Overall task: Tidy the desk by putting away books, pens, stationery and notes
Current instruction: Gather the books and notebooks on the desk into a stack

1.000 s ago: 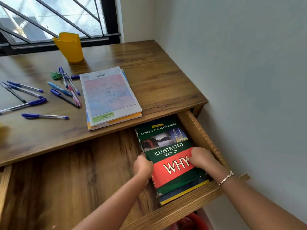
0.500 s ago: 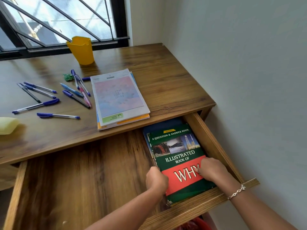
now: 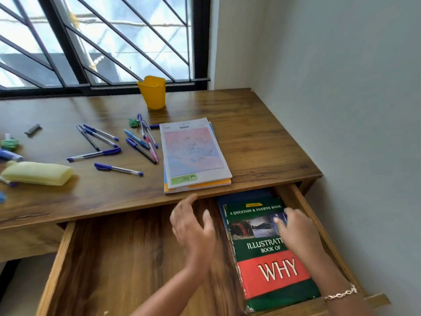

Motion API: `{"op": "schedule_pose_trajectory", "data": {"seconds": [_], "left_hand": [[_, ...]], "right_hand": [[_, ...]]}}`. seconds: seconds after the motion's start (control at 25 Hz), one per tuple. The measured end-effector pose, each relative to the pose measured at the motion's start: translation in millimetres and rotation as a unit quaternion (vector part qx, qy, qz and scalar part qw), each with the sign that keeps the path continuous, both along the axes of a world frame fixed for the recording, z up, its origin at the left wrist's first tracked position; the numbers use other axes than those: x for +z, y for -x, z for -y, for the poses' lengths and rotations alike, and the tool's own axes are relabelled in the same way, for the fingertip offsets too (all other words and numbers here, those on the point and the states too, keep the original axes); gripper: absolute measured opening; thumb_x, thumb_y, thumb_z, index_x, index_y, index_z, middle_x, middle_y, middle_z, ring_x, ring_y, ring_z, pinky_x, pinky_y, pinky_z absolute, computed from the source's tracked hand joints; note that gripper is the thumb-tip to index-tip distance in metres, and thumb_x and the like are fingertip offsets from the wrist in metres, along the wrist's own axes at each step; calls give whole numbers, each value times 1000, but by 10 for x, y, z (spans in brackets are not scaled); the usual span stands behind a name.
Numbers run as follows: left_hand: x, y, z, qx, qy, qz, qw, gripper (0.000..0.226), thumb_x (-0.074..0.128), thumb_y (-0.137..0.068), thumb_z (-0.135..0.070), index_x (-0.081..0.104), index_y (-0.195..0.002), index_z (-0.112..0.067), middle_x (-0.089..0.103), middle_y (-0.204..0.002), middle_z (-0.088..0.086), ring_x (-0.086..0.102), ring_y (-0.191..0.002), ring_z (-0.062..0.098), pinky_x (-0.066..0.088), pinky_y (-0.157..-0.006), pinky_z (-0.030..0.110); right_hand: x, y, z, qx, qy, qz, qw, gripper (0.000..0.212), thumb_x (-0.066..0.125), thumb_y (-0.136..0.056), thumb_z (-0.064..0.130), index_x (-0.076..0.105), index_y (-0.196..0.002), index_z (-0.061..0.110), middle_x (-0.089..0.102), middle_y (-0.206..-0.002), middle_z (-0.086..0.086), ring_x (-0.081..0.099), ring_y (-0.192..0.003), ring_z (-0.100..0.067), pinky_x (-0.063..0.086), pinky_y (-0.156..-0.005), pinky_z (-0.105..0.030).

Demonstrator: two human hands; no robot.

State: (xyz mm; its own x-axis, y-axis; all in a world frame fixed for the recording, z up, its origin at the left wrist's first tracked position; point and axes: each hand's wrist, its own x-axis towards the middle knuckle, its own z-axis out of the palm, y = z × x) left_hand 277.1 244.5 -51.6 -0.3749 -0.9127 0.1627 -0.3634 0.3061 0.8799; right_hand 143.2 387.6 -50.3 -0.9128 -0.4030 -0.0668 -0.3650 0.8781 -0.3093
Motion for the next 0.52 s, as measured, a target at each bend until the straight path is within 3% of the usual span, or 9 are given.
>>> {"op": "schedule_pose_trajectory", "data": {"seconds": [0.08,0.24,0.4,0.52], "left_hand": [[144,54,341,27,-47,-6,998,40,58,-88,-13,50,-127,-12,49,-128,5,39,-124,23,31,-104,34],[229,214,1053,59,-191,49,979,49,51,-92,-27,38,-135,-5,41,-138,14,37,-127,31,34,-105,40],[174,407,1489,49,-372,-31,926,52,57,-89,-31,40,-128,0,53,-123,16,53,-113,33,46,-96,43],[168,530,1684,28,-424,-62,903,50,60,-83,-26,45,-122,0,59,-118,17,60,-104,35,50,-92,48]], "right_hand": [[183,113,258,7,85,20,996,42,48,-94,27,47,-131,7,52,-128,-10,51,-115,-24,41,-90,-31],[419,396,895,10,221,160,962,46,51,-93,24,44,-134,4,50,-135,-11,48,-122,-25,38,-100,-33],[479,556,1504,-10,235,269,934,50,50,-94,25,38,-135,0,44,-140,-16,43,-127,-29,37,-106,-40],[381,605,1802,-24,246,307,919,28,52,-93,22,49,-115,4,52,-124,-19,49,-117,-33,43,-100,-44]]}}
